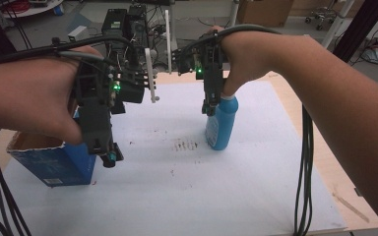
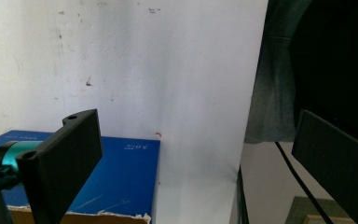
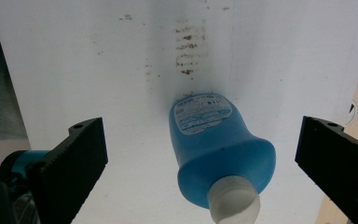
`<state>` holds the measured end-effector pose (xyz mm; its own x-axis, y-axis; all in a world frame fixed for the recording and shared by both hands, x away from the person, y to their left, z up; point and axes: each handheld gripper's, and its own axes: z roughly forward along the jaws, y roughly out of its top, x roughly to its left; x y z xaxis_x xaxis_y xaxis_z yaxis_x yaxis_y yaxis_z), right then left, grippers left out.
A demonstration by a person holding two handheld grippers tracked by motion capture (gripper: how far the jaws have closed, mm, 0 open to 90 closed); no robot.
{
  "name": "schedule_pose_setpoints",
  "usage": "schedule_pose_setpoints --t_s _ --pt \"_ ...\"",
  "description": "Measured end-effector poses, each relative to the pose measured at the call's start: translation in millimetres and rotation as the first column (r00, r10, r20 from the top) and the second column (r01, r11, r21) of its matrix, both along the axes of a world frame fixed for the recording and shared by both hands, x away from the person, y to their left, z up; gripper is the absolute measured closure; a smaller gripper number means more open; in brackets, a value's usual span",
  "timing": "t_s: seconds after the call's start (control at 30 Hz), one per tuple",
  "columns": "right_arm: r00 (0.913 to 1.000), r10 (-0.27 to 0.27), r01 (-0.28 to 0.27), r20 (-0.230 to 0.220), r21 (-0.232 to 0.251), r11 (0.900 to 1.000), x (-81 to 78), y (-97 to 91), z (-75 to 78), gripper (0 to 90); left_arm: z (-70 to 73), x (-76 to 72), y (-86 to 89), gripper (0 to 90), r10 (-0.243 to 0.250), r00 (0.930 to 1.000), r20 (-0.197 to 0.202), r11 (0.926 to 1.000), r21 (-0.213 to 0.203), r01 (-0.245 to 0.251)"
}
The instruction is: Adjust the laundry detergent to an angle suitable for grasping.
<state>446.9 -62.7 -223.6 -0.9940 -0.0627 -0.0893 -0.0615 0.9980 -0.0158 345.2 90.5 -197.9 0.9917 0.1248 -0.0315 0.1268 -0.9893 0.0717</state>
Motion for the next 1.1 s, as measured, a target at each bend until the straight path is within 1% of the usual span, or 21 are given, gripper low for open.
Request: schedule_pose_setpoints --t_s 0.17,0.2,0.23,0.27,0.37,0.4,0.47,0.57,0.67,0.73,0.8,0.83,0.97,1.03,1.1 --pt "1.0000 0.005 -0.005 0.001 0.002 1.0000 0.4 -0.4 0.0 1.2 -1.6 -0.2 -1.7 1.7 0.001 1.0000 -0.006 0.9999 0.011 -0.001" --pt "0.9999 -0.014 0.014 0.002 -0.009 0.9999 -0.9 -0.8 0.6 1.1 -2.2 -0.7 -2.5 1.7 0.003 1.0000 -0.007 0.9999 0.010 -0.003" --pt "0.9999 -0.011 0.011 0.002 -0.010 0.9999 -0.5 -1.3 0.5 1.2 -2.2 -0.6 -2.9 1.6 -0.002 1.0000 -0.007 0.9999 0.013 0.002" --pt "1.0000 0.001 -0.001 0.004 -0.003 1.0000 0.4 -1.4 0.3 1.1 -2.3 -1.2 -3.7 1.6 0.001 0.9999 -0.010 1.0000 0.010 0.000" --pt "0.9999 -0.013 0.013 0.010 -0.009 0.9999 -0.7 -2.2 0.9 1.2 -2.6 -1.2 -5.6 1.7 -0.003 1.0000 -0.007 1.0000 0.008 0.003" --pt "0.9999 -0.008 0.009 0.011 -0.008 0.9999 -0.6 -2.3 0.5 1.2 -2.1 -0.7 -6.2 1.6 -0.004 1.0000 -0.009 0.9999 0.014 0.004" --pt "0.9999 -0.003 0.003 0.015 -0.010 0.9999 -0.6 -2.5 0.3 1.1 -2.5 -0.8 -7.2 1.7 0.004 1.0000 -0.007 0.9999 0.010 -0.004" --pt "0.9998 -0.012 0.013 0.016 -0.013 0.9998 -1.9 -3.2 1.3 1.2 -2.6 -2.2 -8.2 1.7 0.007 1.0000 -0.006 0.9999 0.012 -0.007" --pt "0.9999 -0.007 0.007 0.014 -0.005 1.0000 -2.8 -3.5 2.3 1.2 -2.6 -2.4 -9.0 1.6 0.000 0.9999 -0.010 0.9999 0.017 0.000" --pt "0.9998 0.006 -0.006 0.016 -0.003 1.0000 -2.0 -3.6 1.8 1.2 -2.1 -2.1 -9.3 1.7 0.000 1.0000 -0.008 0.9999 0.016 0.000" --pt "0.9999 0.000 0.000 0.016 -0.006 1.0000 -2.0 -4.0 2.0 1.2 -2.0 -2.4 -9.1 1.7 0.003 1.0000 -0.005 1.0000 0.008 -0.003" --pt "0.9998 -0.012 0.013 0.015 -0.010 0.9999 -2.4 -4.1 2.4 1.1 -2.1 -2.2 -8.9 1.7 -0.001 1.0000 -0.005 1.0000 0.008 0.001" --pt "0.9999 -0.005 0.005 0.014 -0.004 1.0000 0.2 -3.9 1.5 1.1 -1.9 -0.6 -6.3 1.7 0.001 1.0000 -0.004 0.9999 0.015 -0.001" --pt "0.9998 -0.016 0.017 0.011 -0.007 0.9998 0.1 -3.7 1.6 1.2 -1.4 -0.3 -4.9 1.7 0.006 1.0000 0.002 0.9998 0.018 -0.006" --pt "0.9999 -0.002 0.002 0.010 -0.001 1.0000 1.7 -3.0 1.0 1.2 -1.1 -1.7 -3.5 1.7 0.013 0.9999 0.004 0.9997 0.020 -0.013"
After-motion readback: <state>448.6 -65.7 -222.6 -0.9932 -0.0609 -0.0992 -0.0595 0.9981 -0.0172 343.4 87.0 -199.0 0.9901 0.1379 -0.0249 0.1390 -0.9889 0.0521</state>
